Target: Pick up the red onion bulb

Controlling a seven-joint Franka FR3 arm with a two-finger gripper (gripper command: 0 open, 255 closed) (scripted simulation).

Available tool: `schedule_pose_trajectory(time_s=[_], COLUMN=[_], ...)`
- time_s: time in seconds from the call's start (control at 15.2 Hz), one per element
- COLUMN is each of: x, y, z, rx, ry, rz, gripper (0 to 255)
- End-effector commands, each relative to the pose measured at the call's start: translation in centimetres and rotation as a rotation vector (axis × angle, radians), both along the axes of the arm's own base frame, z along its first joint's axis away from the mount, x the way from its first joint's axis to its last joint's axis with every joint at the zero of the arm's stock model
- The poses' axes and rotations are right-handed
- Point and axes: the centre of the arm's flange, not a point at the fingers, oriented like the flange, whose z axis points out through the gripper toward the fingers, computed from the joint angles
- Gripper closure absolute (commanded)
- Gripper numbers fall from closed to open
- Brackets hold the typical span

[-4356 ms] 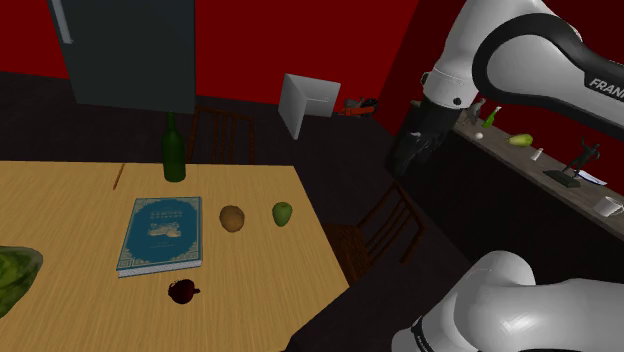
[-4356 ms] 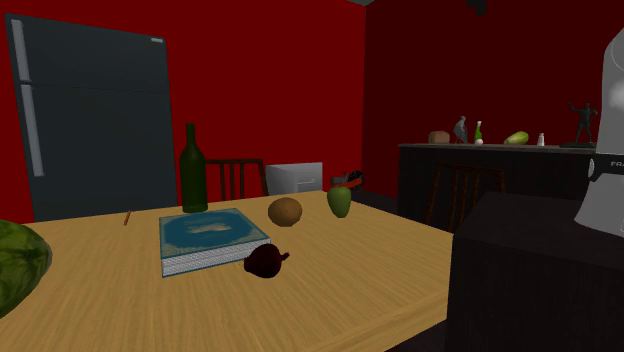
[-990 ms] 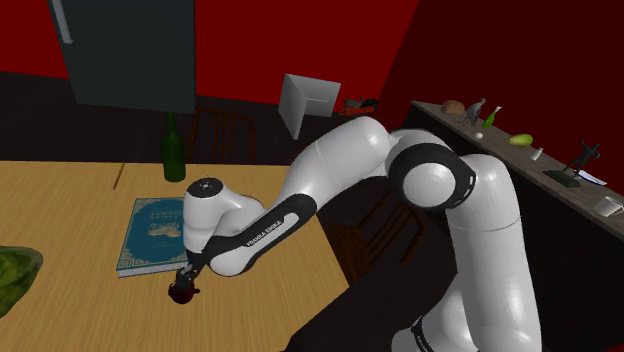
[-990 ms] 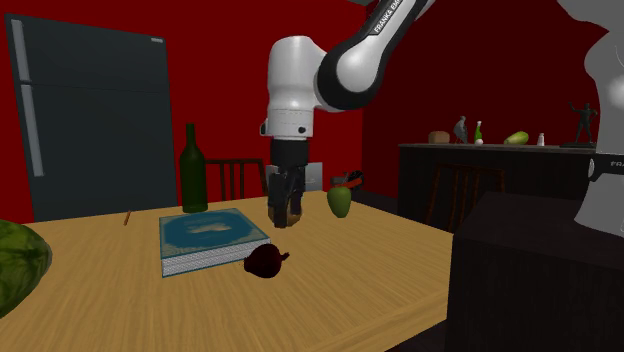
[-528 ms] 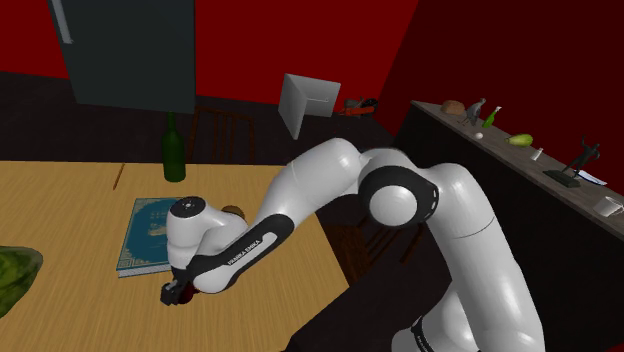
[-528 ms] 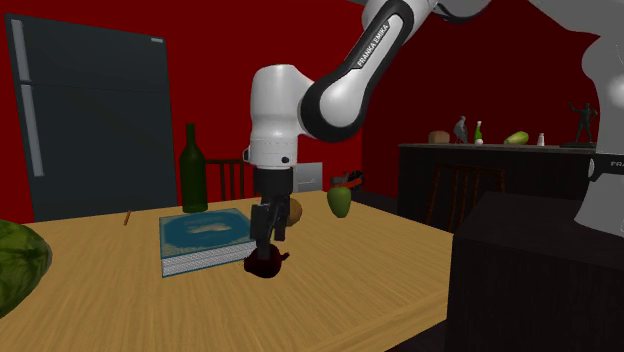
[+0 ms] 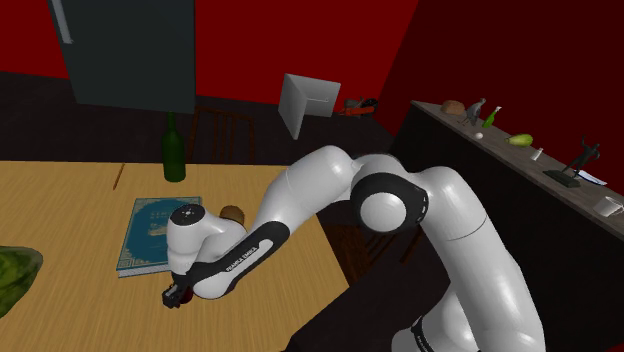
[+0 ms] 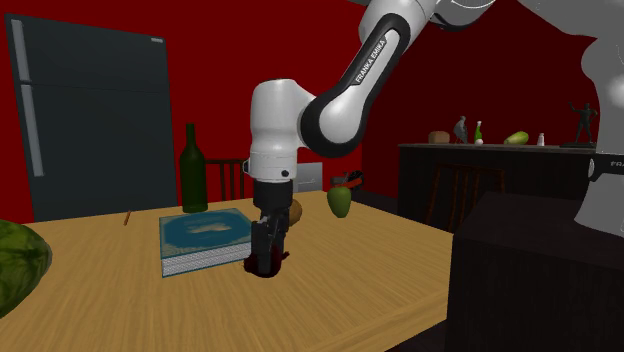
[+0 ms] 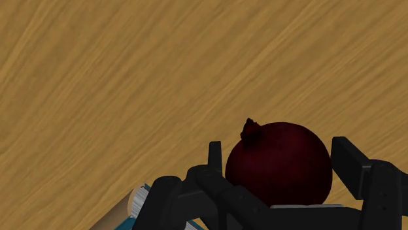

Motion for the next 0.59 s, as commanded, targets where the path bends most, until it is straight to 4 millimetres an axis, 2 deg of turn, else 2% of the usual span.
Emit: schedule_pose_trajectory(time_s=[0.0,0.46,0.53], x=[0.01,0.03,0.03], y=[0.00,0.02,0.02], z=[-0.02,-0.03,0.50], rx=[0.000,0.000,0.000], ry=[0.000,0.000,0.000], rz=[0.000,0.000,0.000], gripper=[255,255,255])
